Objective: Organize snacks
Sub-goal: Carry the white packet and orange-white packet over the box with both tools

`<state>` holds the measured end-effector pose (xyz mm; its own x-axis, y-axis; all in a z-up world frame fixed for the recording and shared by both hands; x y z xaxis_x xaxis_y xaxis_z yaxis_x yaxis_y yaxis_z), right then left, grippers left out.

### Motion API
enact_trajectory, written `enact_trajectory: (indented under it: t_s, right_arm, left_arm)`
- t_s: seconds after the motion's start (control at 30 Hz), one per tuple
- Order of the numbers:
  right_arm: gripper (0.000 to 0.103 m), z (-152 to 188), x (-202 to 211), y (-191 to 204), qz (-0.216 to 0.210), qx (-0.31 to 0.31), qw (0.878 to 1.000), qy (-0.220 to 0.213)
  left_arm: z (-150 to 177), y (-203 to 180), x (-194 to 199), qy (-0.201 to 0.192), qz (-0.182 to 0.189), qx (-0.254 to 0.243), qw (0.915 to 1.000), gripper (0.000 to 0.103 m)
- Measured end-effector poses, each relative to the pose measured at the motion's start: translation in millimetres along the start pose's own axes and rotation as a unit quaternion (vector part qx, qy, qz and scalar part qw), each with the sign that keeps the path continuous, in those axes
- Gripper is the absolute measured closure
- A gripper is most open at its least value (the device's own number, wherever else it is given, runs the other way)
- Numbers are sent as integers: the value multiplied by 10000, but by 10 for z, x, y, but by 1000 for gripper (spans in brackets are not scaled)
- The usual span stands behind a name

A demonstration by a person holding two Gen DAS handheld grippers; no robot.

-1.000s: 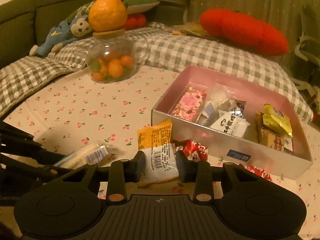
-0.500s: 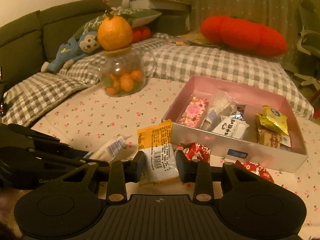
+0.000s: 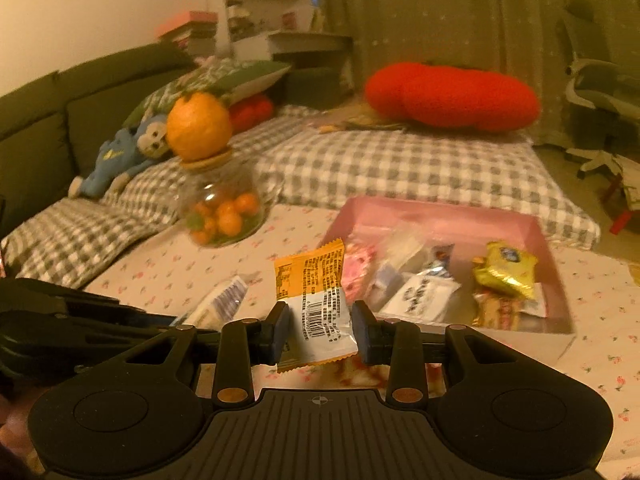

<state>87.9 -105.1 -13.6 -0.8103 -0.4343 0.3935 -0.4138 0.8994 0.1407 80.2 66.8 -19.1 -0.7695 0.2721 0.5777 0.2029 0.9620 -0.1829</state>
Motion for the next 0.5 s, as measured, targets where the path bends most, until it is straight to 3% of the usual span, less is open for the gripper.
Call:
enact_trajectory:
  t_s: [0.27, 0.5]
  right_arm:
    - [69, -215, -51, -454, 399, -330, 9986, -90]
    - [69, -387, -273, -846, 686, -728, 9949, -101]
  left_arm:
    - [-284, -197, -207, -291, 89, -185, 9994, 85]
    - [-474, -385, -578, -285, 115, -157, 9994, 85]
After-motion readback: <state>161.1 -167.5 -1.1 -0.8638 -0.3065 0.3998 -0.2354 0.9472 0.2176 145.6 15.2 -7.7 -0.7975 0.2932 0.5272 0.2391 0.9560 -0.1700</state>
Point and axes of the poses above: each gripper's, at about its wrist camera, not at the fingertips, and x roughly against the way its jaws point, y to its left, z to its underside, the point moved 3 cm from there along -x, roughly the way its jaws point, and after that the axes turned 9 degrees about -y, right-handed, at the moved point
